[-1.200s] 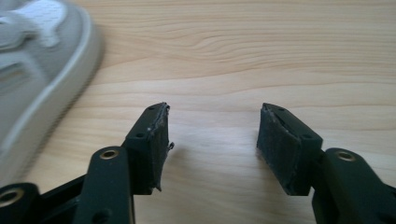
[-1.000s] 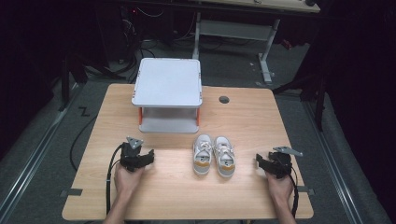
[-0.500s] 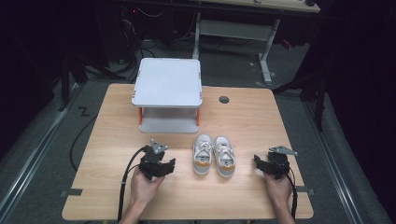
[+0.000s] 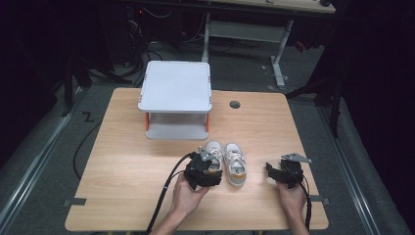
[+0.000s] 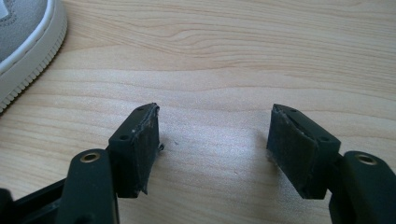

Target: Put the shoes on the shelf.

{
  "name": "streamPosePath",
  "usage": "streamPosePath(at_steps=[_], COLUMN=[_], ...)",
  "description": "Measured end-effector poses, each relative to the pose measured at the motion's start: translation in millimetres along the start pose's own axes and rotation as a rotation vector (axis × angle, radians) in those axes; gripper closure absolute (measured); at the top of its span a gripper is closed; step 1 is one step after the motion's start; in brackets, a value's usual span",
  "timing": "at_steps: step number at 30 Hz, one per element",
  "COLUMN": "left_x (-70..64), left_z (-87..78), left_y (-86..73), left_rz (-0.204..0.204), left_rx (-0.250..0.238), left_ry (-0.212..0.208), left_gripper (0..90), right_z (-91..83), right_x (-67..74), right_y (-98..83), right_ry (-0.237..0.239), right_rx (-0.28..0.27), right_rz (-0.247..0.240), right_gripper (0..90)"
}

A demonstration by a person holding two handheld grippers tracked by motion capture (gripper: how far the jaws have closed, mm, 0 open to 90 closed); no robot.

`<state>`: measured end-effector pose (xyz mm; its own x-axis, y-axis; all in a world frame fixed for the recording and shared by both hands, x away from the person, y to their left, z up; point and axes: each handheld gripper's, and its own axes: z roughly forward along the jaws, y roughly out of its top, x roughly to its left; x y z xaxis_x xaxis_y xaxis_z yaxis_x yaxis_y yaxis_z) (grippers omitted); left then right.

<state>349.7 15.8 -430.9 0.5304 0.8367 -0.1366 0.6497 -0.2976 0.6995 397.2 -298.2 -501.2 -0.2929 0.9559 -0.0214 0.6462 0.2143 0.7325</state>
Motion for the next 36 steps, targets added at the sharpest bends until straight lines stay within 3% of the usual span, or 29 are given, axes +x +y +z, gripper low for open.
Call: streamPosePath(at_steps=[9,14,24,27,32,36], left_x=[-7.6,-14.7,-11.7,-13.4,-20.0,-21.3], left_z=[23.0,35.0,44.7,48.0,53.0,56.2], left_y=[13.9,15.1,22.8,23.8,25.6,27.0], left_rz=[-0.075,-0.072,-0.157,-0.146,-0.07,-0.054], left_rx=[0.031,0.049,0.06,0.069,0.087,0.099], left_ry=[0.02,0.061,0.021,0.039,0.098,0.113], left_gripper=[31.5,31.4,32.3,33.4,34.2,34.3], right_z=[-0.1,-0.1,0.0,0.0,0.0,0.1], right_x=[0.0,0.1,0.2,0.2,0.3,0.3], right_y=[-0.1,-0.1,0.0,0.0,0.0,0.0], right_ry=[0.001,0.001,0.0,0.0,0.002,0.001], right_rx=[0.0,0.001,0.0,0.0,0.0,0.0], right_rz=[-0.001,-0.001,-0.001,-0.001,-0.001,-0.001], right_gripper=[34.1,33.9,33.9,33.8,33.8,33.8])
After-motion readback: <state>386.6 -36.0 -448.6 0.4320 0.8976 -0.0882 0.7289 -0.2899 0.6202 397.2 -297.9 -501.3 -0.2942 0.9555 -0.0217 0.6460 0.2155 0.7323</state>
